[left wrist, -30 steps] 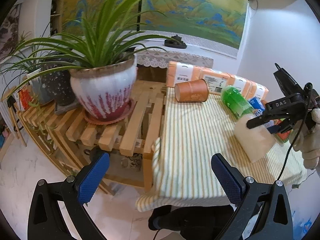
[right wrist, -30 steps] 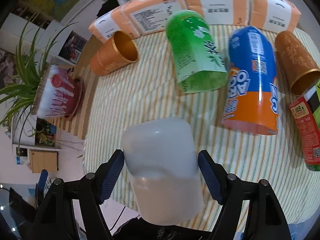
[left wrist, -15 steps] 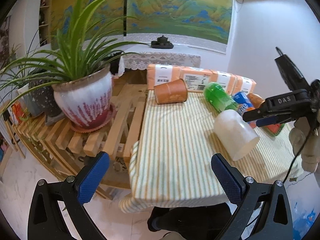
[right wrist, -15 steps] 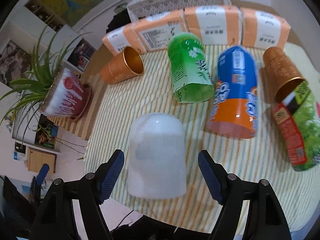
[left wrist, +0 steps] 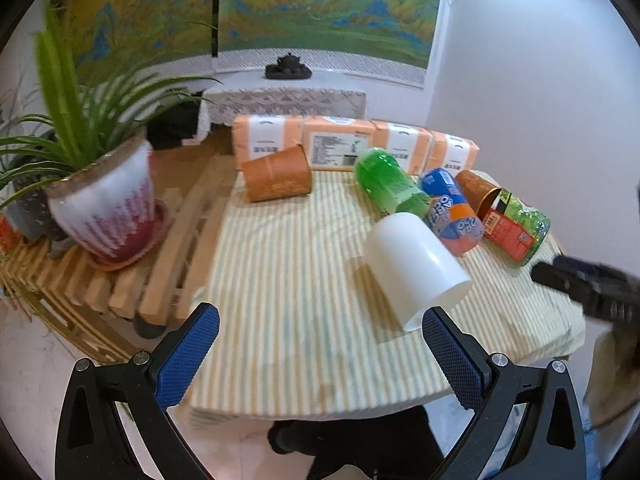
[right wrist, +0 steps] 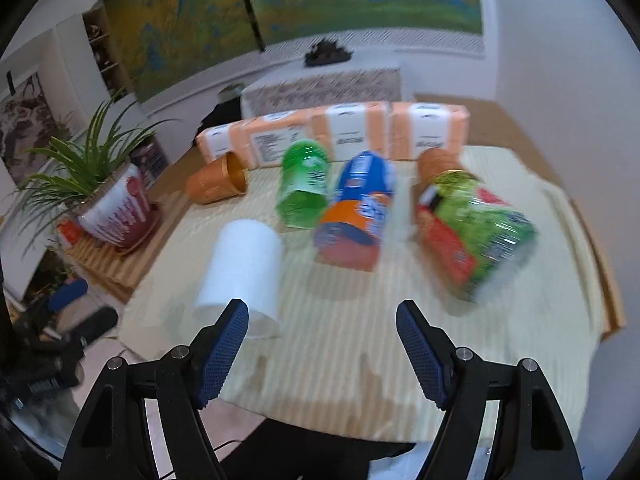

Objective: Flip cup upside down
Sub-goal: 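Grasp the white cup with the left gripper while the right gripper releases it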

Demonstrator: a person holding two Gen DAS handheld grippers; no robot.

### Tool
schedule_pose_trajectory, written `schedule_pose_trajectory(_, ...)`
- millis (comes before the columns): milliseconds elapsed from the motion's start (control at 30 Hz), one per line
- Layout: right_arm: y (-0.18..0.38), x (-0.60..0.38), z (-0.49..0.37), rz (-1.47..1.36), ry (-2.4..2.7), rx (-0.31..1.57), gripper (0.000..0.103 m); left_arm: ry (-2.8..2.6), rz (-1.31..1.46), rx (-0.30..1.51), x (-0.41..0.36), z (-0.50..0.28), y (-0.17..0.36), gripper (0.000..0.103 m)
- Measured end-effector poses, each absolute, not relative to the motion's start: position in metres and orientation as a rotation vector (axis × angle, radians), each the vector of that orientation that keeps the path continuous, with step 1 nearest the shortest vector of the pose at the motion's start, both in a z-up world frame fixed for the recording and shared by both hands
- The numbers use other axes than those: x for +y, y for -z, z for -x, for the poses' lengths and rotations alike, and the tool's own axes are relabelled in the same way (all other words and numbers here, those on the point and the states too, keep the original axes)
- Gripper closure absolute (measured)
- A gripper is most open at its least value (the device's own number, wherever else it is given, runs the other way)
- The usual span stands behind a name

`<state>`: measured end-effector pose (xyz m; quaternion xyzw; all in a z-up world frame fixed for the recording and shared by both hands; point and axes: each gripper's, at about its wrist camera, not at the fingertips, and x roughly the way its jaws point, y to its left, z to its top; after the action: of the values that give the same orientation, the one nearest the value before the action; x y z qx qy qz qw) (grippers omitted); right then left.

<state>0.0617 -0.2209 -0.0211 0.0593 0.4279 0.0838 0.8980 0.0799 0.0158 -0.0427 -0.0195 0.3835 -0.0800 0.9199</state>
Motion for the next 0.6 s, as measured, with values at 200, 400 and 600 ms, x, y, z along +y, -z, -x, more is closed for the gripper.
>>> schedule_pose_trajectory(200, 0.031, -0.242, -0.031, -0.128, -0.102, 0.841, 0.03, 0.19, 0.068, 0.878, -0.002, -0.109, 0.049, 0.0)
schedule_pose_trajectory(400, 0.043, -0.249, -0.012, -0.102, -0.05, 0.824, 0.03, 0.205, 0.13, 0.964, -0.014, -0.141, 0.053, 0.0)
schedule_pose_trajectory(600, 0.044, -0.252, -0.002, -0.078, -0.013, 0.791, 0.03, 0.204, 0.155, 1.013, -0.027, -0.166, 0.056, 0.0)
